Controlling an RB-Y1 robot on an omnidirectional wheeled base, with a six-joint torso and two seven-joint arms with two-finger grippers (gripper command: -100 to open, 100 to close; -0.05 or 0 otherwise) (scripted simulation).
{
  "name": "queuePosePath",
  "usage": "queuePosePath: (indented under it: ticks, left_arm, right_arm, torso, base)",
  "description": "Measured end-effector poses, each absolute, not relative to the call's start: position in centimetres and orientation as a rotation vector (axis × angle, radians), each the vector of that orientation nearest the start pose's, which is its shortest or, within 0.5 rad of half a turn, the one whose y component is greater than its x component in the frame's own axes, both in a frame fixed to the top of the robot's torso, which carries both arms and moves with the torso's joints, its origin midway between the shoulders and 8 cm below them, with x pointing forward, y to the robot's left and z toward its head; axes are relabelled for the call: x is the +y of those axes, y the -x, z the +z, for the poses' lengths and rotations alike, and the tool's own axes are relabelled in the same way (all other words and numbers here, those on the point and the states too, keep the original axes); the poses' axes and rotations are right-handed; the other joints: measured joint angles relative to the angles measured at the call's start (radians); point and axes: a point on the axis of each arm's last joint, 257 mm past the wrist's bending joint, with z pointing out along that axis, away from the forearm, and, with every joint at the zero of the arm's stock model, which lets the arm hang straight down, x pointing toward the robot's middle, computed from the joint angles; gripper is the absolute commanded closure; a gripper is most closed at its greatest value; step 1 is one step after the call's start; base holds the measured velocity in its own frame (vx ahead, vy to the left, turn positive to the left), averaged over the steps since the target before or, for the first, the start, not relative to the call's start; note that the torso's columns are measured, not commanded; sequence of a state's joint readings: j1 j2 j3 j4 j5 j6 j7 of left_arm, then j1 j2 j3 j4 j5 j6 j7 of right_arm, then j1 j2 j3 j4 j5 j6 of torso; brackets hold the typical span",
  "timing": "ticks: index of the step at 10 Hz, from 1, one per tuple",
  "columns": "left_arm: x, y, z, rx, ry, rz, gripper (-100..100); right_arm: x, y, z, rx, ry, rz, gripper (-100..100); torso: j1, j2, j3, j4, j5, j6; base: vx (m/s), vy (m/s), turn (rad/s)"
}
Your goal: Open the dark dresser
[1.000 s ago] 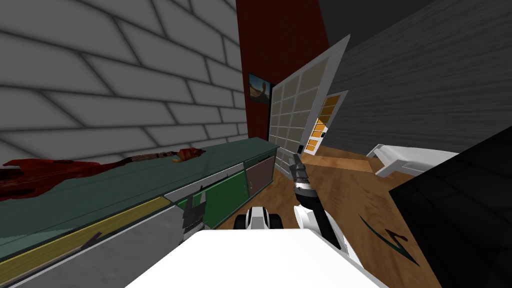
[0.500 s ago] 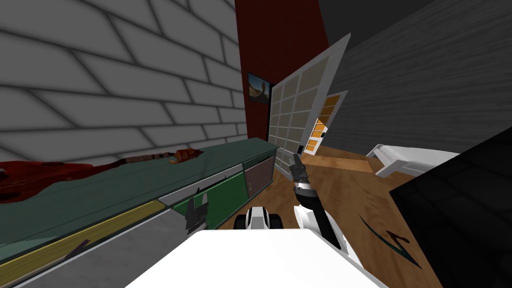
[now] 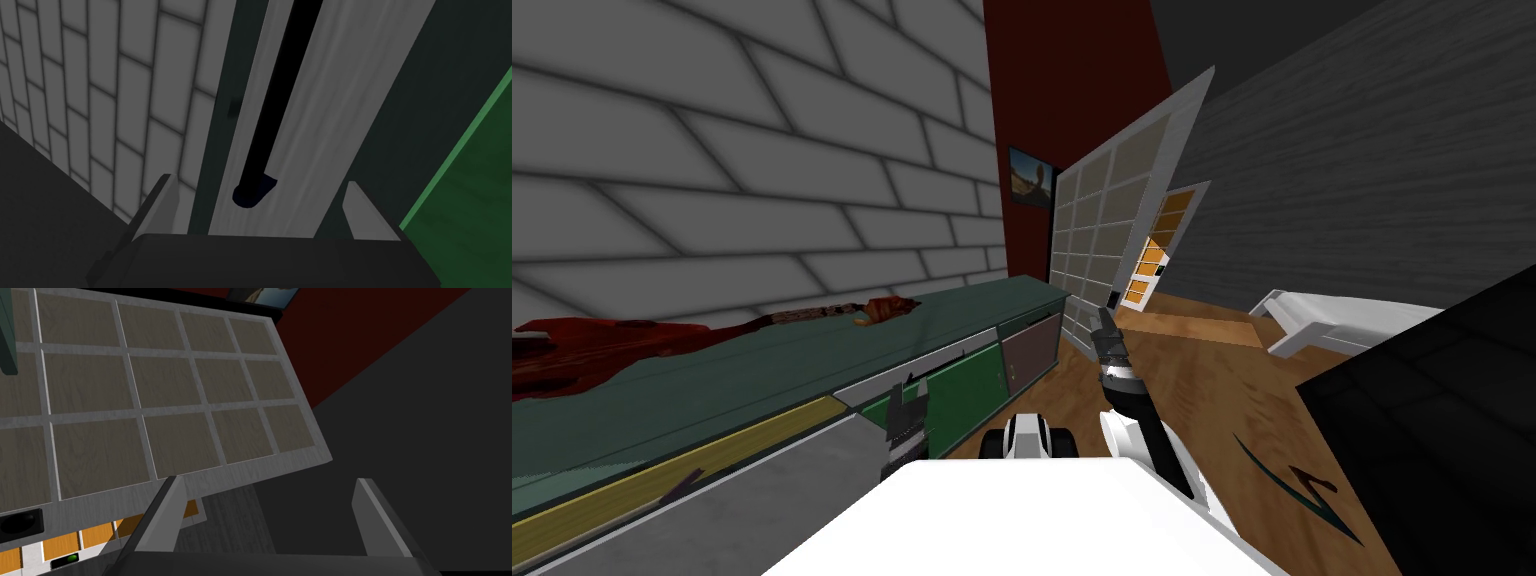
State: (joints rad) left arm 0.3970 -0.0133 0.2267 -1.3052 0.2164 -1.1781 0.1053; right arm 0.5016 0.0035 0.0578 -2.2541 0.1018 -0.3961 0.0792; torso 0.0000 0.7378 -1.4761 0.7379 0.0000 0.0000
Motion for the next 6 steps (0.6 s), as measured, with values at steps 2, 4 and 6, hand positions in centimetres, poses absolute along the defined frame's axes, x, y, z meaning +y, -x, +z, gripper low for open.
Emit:
queuePosePath:
  ticks: [2, 4, 6]
  left_arm:
    - [40.9, -28.5, -23.2, 0.446, 0.994, -1.127, 100]
    - [40.5, -27.3, -23.7, 0.439, 0.988, -1.125, 100]
    - [40.0, -26.4, -24.6, 0.439, 0.994, -1.121, 100]
  right_arm:
    - [-25.4, -36.9, -1.0, 0.782, -0.671, 1.189, 0]
    - [-25.4, -36.9, -1.0, 0.782, -0.671, 1.189, 0]
    - [-25.4, -36.9, -1.0, 0.782, -0.671, 1.189, 0]
  torso:
    - [0.001, 0.0, 0.0, 0.0, 0.0, 0.0]
    - [0.006, -0.006, -0.003, -0.002, 0.003, 0.001]
    - [0.001, -0.002, -0.001, 0.0, 0.0, 0.0]
  base:
    - [0.004, 0.012, -0.019]
    - [-0.003, 0.006, -0.037]
    - [0.009, 0.018, -0.009]
